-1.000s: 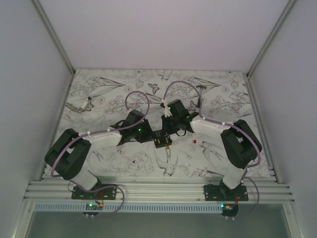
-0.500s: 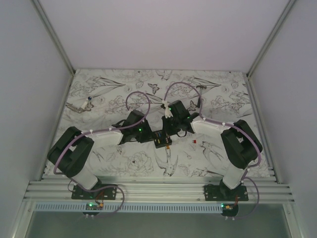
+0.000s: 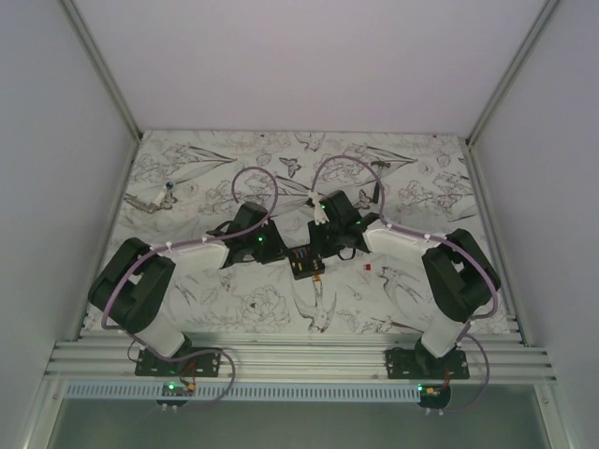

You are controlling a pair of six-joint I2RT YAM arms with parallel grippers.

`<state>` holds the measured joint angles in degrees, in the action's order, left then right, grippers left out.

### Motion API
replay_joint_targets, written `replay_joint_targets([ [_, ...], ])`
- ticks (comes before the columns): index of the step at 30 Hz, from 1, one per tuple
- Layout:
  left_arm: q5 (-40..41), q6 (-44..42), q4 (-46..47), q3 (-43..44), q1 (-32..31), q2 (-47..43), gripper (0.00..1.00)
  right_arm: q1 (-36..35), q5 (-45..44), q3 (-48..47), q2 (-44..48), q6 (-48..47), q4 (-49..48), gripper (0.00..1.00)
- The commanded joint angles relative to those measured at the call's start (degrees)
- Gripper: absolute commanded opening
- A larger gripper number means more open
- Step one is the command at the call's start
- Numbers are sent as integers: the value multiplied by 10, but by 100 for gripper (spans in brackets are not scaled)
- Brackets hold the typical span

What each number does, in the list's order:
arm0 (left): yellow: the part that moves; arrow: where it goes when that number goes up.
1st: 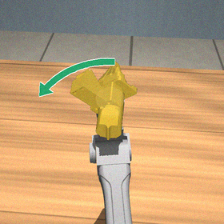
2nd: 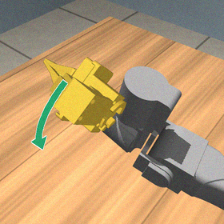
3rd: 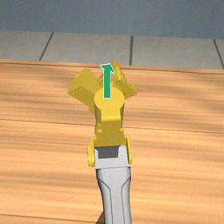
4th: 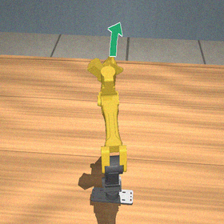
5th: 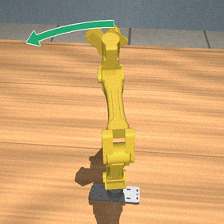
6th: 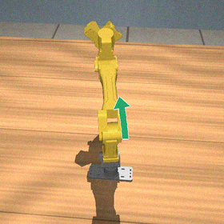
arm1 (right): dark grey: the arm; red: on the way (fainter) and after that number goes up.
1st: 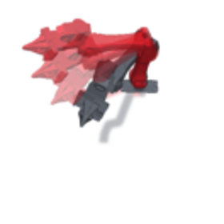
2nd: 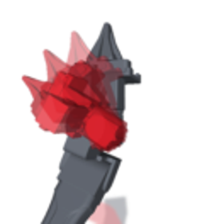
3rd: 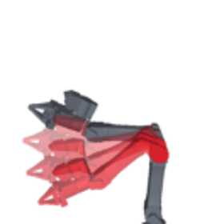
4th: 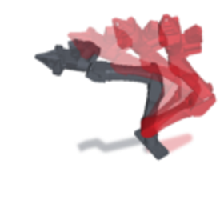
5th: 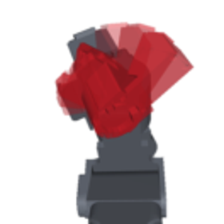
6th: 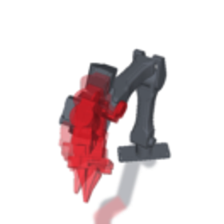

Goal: Snap on the fuse box
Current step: Install the fuse at the fuse box base.

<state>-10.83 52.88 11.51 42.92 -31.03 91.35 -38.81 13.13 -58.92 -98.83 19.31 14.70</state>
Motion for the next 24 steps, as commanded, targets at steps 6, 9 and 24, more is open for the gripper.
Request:
replay_joint_targets([
  [6,-17,-28,-17,25,19,-2,31,2,16,-46,4,12,-4,22],
  [9,-21,-30,-21,32,23,6,30,2,17,-56,-7,15,-4,20],
  [24,-44,-32,-25,48,24,32,26,2,10,-58,-34,22,17,13],
])
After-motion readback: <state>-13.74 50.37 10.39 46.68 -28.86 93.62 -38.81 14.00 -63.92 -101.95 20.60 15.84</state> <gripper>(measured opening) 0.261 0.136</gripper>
